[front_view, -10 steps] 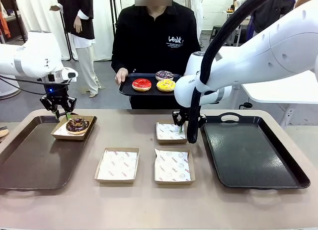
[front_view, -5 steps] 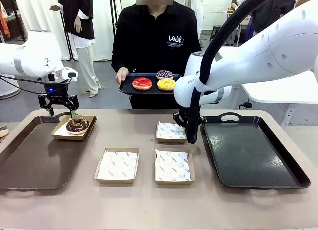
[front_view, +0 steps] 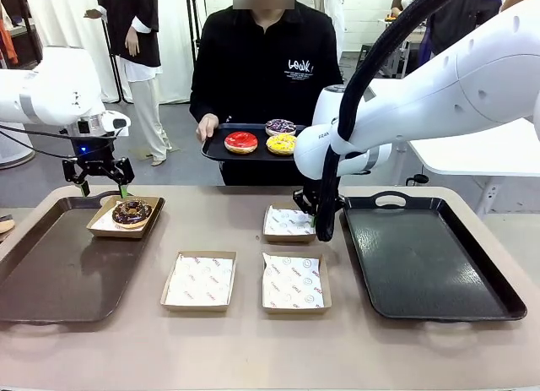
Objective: Individually package the donuts and arrange them on the tray.
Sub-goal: Place the picked Paper togo box on the Handle tray while simultaneously picking up another Paper togo box from the table with the other hand.
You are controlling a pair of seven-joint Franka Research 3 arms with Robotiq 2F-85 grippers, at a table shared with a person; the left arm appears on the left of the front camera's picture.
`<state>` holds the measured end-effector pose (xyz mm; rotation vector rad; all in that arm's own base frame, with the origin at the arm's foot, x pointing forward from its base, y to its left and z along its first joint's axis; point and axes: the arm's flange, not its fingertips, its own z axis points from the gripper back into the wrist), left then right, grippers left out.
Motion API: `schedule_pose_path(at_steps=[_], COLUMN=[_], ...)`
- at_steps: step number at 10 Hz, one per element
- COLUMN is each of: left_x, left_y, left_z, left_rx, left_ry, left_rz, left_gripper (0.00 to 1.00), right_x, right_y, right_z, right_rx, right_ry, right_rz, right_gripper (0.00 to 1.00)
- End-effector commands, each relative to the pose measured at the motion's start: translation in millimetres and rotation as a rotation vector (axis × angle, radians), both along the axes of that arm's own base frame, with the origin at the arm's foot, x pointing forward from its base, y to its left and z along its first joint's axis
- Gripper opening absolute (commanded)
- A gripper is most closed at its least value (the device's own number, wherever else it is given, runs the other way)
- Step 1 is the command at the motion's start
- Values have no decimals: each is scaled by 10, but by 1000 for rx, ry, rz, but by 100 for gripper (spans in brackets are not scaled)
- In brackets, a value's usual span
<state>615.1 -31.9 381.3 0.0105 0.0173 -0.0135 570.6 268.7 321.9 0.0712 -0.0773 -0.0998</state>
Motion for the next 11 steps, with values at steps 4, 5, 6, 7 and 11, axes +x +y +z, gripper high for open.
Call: schedule_pose_path(at_steps=[4,5,6,7,11], left_x=[-1334,-1546,-1713,-1917,-2440], left_y=[759,931,1086,1270,2098], left_z=[697,748,779,810,720], left_rx=[-330,-403,-473,-554,-902], left_ry=[-127,-147,-171,-191,-310], left_rz=[46,22,16,10,106], left_gripper=[100,100,100,100,100], right_x=[17,68,101,116,277], right_y=[107,118,127,137,145], right_z=[785,958,1163,1284,1591], right_rx=[-35,-35,-39,-45,-54], right_ry=[20,15,8,7,23], right_rz=[35,19,12,12,-33], right_gripper=[0,0,0,0,0])
